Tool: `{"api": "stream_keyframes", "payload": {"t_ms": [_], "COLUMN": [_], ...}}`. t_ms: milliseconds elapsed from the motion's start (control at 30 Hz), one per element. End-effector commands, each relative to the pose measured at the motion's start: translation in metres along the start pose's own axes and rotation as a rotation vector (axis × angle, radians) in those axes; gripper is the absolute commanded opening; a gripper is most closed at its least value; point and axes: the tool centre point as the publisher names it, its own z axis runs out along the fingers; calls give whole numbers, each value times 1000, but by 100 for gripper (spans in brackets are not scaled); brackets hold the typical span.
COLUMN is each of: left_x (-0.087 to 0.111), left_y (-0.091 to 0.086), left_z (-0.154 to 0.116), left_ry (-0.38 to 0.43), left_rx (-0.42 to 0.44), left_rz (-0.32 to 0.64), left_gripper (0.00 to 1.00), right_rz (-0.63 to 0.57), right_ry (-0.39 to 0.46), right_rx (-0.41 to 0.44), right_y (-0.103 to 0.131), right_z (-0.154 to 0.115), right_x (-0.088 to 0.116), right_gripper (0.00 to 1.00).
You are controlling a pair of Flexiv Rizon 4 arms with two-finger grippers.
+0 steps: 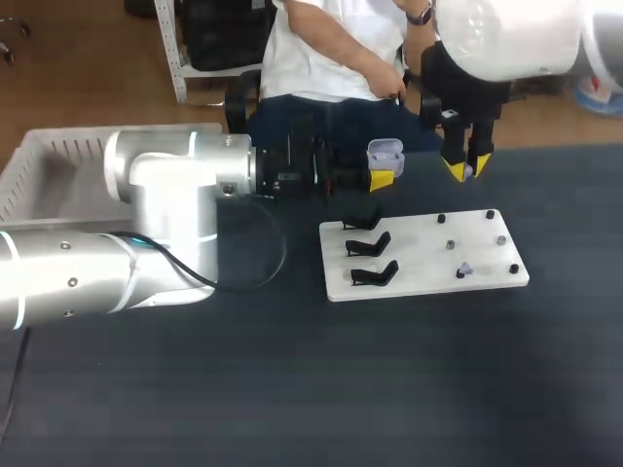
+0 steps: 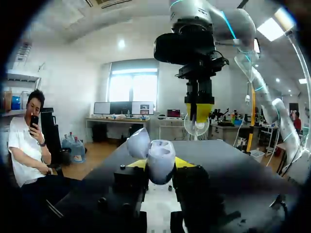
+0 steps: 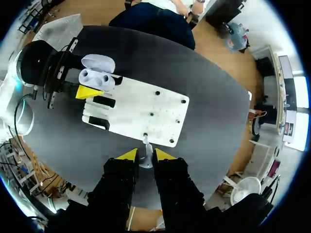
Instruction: Pick up each earbud case from the left stands, insert the matching earbuds, close the lid, and place the case in the box.
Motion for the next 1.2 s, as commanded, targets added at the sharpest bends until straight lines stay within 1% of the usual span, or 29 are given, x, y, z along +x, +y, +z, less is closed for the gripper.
{"api": "stream_keyframes", "payload": {"t_ms": [33,67,100,133,167,200,233,267,300,367,400,433,467,500,533,567,600,633,1133,1200], "left_x": [1,1,1,1,1,1,1,1,1,1,1,1,1,1,1,1,1,1,1,1], "left_y": [-2,-2,-2,-2,-2,-2,-2,-2,-2,-2,-2,-2,-2,-2,-2,-2,-2,-2,-2,-2], "left_z": [0,0,0,0,0,0,0,0,0,0,0,0,0,0,0,0,0,0,0,0], "left_ry": [-6,-6,-6,-6,-6,-6,-6,-6,-6,-6,-6,-6,-6,-6,-6,-6,-6,-6,-6,-6], "left_rx": [-6,-6,-6,-6,-6,-6,-6,-6,-6,-6,-6,-6,-6,-6,-6,-6,-6,-6,-6,-6], "left_rz": [4,4,4,4,4,4,4,4,4,4,4,4,4,4,4,4,4,4,4,4], "left_gripper": [0,0,0,0,0,0,0,0,0,0,0,0,0,0,0,0,0,0,0,0], "right_rz": [3,3,106,219,355,436,520,592,656,785,835,851,904,905,936,928,944,913,913,893], "right_ry": [-9,-9,28,62,57,52,23,21,2,12,-4,-13,-16,-20,-20,-18,6,-15,-15,-11], "right_rx": [3,3,-6,-44,-55,-55,-65,-82,-84,-79,-70,-94,-118,-119,-126,-130,-138,-131,-131,-137], "right_y": [1,1,2,0,-2,-2,-2,0,1,4,5,9,11,14,18,21,25,30,30,32], "right_z": [1,1,1,3,3,2,-1,-5,-7,-13,-15,-17,-17,-17,-17,-17,-17,-17,-17,-17], "right_x": [4,4,-2,-8,-11,-13,-15,-14,-16,-18,-18,-19,-20,-21,-22,-24,-25,-26,-26,-30], "right_gripper": [0,0,0,0,0,0,0,0,0,0,0,0,0,0,0,0,0,0,0,0]}}
